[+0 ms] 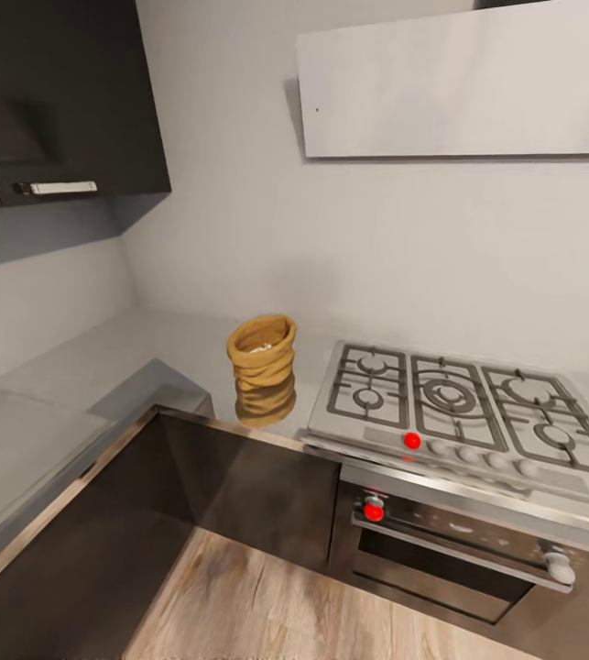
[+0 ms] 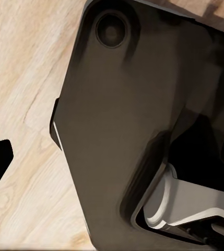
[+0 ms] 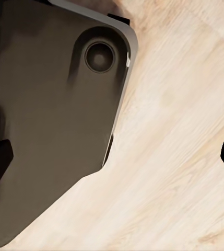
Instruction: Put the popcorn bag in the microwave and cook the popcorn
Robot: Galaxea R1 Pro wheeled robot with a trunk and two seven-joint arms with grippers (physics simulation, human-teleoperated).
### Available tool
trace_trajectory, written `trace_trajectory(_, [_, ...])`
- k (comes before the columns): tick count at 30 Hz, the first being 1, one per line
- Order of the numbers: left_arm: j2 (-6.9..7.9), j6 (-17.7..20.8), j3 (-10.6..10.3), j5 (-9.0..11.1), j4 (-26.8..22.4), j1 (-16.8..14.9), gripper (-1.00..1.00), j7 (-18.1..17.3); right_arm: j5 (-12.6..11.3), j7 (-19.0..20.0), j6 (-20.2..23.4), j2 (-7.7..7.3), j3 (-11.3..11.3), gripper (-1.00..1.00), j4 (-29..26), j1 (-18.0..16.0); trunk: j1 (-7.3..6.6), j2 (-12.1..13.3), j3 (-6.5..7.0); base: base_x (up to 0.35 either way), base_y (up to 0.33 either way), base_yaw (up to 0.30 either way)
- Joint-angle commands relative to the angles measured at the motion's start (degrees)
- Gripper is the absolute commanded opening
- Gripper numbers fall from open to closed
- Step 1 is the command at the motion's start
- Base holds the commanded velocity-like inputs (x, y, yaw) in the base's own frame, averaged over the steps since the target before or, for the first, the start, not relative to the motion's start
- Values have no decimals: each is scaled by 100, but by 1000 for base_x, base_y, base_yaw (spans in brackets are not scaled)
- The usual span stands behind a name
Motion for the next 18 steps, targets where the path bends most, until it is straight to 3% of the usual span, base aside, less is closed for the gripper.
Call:
trace_trajectory(1, [-2, -14, 6, 22, -2, -1, 100, 15, 23, 9, -28, -5, -45, 100, 17, -6, 1, -6, -16, 0, 0, 155])
trace_trajectory(18, [-2, -14, 6, 22, -2, -1, 100, 16, 20, 9, -33, -5, -47, 100, 17, -6, 1, -6, -151, 0, 0, 188])
